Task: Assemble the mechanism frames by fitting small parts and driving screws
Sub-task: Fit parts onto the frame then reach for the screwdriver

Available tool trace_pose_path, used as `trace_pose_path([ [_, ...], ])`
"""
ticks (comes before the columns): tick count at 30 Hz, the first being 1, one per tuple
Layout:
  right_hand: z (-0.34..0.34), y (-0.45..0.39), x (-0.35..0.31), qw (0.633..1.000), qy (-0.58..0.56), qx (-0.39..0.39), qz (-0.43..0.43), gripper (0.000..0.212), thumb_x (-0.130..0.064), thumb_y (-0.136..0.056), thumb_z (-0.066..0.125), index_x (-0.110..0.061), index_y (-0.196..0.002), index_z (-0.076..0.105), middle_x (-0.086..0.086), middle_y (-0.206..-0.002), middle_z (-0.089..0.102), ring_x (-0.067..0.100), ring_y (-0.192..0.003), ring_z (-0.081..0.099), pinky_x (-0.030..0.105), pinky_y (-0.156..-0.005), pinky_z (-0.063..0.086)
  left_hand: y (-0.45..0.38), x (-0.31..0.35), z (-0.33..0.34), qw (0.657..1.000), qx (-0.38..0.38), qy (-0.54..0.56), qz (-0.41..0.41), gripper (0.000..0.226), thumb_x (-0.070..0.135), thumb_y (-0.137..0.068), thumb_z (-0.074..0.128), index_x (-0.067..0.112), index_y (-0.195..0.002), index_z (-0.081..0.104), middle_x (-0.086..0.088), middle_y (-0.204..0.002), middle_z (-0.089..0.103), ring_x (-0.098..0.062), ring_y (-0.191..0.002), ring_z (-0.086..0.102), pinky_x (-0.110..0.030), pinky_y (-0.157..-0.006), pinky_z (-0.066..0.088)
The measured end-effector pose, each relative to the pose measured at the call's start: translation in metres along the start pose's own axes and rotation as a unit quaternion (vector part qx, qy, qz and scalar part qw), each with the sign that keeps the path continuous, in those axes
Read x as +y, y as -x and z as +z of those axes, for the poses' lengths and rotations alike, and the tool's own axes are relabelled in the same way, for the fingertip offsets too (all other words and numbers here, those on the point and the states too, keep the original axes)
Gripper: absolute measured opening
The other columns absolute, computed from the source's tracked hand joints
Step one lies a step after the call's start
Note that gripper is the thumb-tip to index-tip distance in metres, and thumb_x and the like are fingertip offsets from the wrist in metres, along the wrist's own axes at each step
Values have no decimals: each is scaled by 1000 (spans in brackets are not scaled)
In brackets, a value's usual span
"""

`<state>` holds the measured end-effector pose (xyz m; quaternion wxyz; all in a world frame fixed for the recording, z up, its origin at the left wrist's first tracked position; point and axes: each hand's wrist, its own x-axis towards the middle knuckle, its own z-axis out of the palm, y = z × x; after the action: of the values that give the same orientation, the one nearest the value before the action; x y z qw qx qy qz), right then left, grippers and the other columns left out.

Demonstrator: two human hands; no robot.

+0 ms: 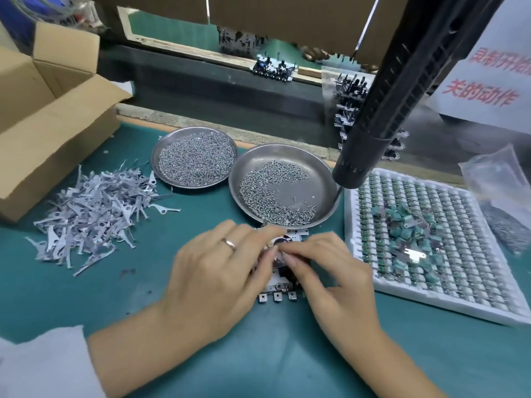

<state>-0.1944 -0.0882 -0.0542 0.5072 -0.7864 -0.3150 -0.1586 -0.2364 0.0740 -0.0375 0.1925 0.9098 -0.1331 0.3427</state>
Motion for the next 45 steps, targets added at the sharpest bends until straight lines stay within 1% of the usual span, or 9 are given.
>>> trace_pose_path([
  [5,-1,1,4,998,-19,-24,45,16,-18,-83,67,-28,-95,71,-17,-82,62,15,-82,59,27,-74,48,6,-10,1,972,-77,185,-124,17,37,-88,54,28,-88,68,16,-83,61,-7,-80,52,-30,-83,32],
  [8,0,3,6,996,-27,-41,71,16,-19,-82,68,-29,-94,71,-22,-81,62,13,-84,58,29,-77,48,7,-12,1,962,-102,201,-157,14,46,-85,52,41,-88,65,19,-85,61,-2,-86,51,-23,-86,25],
  [12,-1,4,8,994,-39,-56,89,16,-18,-81,68,-28,-93,72,-13,-85,63,14,-85,57,26,-79,45,9,-12,1,957,-97,199,-188,9,54,-79,53,48,-80,60,19,-78,61,-4,-85,52,-21,-86,23],
  [15,-2,4,7,993,-38,-63,90,15,-17,-82,67,-25,-93,73,-11,-85,64,16,-85,57,25,-80,45,11,-12,1,955,-99,209,-183,10,55,-79,54,48,-73,58,15,-74,62,-10,-80,51,-25,-83,24],
  [21,-3,6,6,997,-2,-64,32,12,-7,-82,68,-11,-91,74,-6,-87,68,16,-87,60,35,-80,48,11,-12,0,964,-111,172,-171,13,49,-83,53,41,-75,59,16,-70,58,-8,-75,49,-28,-83,24],
  [25,-4,9,7,997,-23,-59,38,11,-4,-82,67,-7,-89,74,-2,-83,70,19,-82,63,41,-77,48,11,-11,-1,964,-120,166,-168,19,46,-82,53,35,-72,63,16,-70,58,-8,-74,47,-30,-80,23],
  [34,-7,10,3,996,25,-88,-2,16,5,-77,64,-4,-86,74,0,-74,69,18,-76,59,37,-77,46,9,-8,-2,963,-133,159,-172,18,47,-81,52,36,-70,61,14,-68,58,-12,-74,49,-30,-79,21],
  [39,-8,10,3,996,10,-91,19,15,3,-79,64,-4,-87,74,3,-75,69,21,-76,59,36,-74,46,9,-8,-3,964,-138,145,-176,12,37,-79,64,34,-68,63,14,-67,58,-13,-74,49,-24,-83,22],
  [45,-8,10,2,994,26,-105,-5,11,-3,-79,69,-4,-89,73,1,-78,67,20,-77,58,35,-74,46,7,-8,-5,966,-141,144,-164,19,44,-77,60,30,-68,68,16,-66,57,-13,-75,49,-29,-79,21],
])
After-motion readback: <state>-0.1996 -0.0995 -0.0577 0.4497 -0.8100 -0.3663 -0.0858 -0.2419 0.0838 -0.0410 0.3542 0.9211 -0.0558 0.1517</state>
